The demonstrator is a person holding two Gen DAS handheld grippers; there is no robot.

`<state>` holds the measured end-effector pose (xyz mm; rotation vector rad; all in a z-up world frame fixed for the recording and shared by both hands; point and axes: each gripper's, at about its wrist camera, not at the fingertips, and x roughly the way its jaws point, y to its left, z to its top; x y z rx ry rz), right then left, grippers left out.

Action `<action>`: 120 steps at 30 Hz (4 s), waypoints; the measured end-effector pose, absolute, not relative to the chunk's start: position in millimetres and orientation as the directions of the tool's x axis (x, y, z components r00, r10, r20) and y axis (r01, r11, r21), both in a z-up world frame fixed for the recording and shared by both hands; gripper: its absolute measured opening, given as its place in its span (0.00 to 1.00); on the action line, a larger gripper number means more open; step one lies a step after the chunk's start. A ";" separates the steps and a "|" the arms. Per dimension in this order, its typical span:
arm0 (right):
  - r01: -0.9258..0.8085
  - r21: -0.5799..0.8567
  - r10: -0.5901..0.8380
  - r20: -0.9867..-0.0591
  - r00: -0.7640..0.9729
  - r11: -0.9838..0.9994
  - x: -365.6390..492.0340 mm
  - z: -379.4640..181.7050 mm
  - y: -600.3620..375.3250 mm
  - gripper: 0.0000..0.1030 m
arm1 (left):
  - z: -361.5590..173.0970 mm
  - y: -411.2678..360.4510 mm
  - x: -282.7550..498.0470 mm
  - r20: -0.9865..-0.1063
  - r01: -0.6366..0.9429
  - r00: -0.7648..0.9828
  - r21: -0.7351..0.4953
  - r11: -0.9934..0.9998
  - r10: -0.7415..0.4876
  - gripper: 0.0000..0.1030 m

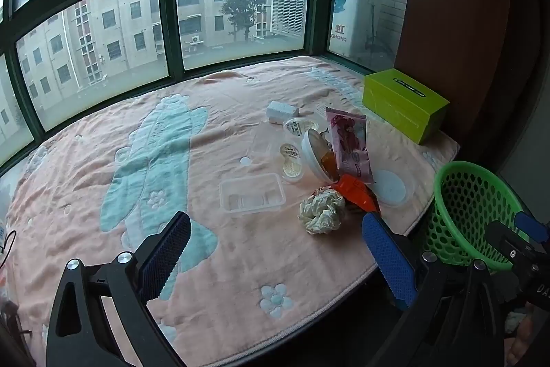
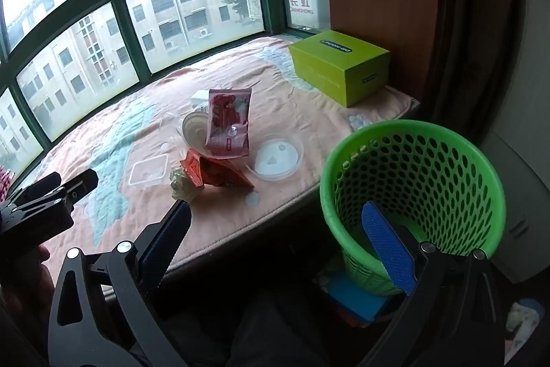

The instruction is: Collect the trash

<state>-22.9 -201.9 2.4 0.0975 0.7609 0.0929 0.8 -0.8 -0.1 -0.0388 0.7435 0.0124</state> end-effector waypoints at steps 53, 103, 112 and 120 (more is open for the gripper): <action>-0.043 0.135 0.125 -0.684 0.719 0.990 -21.0 -2.5 -202.2 0.95 | 3.4 -8.5 -6.3 -0.667 -0.005 0.744 -0.056 0.998 -0.034 0.94; -0.096 0.139 0.167 -0.718 0.676 0.986 34.7 -13.3 -188.4 0.95 | -2.9 18.7 31.5 -0.694 -0.066 0.720 -0.048 0.997 0.014 0.94; -0.178 0.163 0.240 -0.735 0.634 0.970 55.3 -28.5 -168.0 0.95 | -10.2 38.9 37.9 -0.711 -0.113 0.702 -0.050 0.992 0.045 0.94; -0.292 0.198 0.337 -0.748 0.572 0.936 75.7 -46.3 -143.6 0.86 | -19.3 54.0 41.2 -0.728 -0.145 0.683 -0.048 0.988 0.065 0.94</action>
